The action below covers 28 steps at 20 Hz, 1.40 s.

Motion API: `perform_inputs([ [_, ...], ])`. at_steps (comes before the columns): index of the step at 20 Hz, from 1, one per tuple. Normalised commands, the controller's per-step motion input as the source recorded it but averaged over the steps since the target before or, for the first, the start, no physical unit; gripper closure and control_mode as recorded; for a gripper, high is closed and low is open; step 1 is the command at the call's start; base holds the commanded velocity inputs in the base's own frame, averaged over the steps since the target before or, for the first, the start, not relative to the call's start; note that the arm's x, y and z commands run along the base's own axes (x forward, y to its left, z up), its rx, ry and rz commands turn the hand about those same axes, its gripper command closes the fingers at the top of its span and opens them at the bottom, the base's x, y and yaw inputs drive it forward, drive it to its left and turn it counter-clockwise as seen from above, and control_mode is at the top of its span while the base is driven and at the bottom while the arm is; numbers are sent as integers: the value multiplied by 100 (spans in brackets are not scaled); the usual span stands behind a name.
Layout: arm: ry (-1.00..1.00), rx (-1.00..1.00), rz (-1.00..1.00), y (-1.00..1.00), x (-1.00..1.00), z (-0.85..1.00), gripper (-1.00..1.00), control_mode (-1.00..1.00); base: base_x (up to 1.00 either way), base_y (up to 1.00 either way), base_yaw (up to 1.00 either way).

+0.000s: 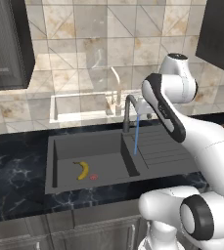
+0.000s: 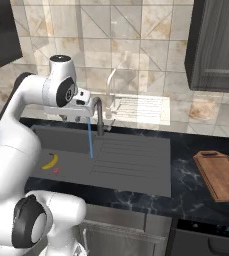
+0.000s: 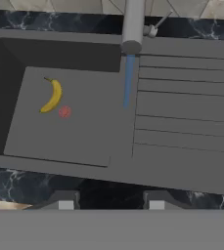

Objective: Pick the banana from the sink and place it on the cutting board to airdry. Then turn off the sink faucet.

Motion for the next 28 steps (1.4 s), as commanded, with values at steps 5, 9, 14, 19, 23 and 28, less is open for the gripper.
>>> perform_inputs([
  [5,0,0,0,16,-12,0,-100,-100,0,0,0],
  [9,-8,-2,0,45,-23,0,-100,-100,0,0,0],
  [14,-8,-4,0,55,-16,0,-100,-100,0,0,0],
  [19,0,0,0,58,-14,0,-100,-100,0,0,0],
  [23,0,0,2,30,-1,0,-100,-100,0,0,0],
  [28,0,0,1,22,0,-5,-100,-100,0,0,0],
])
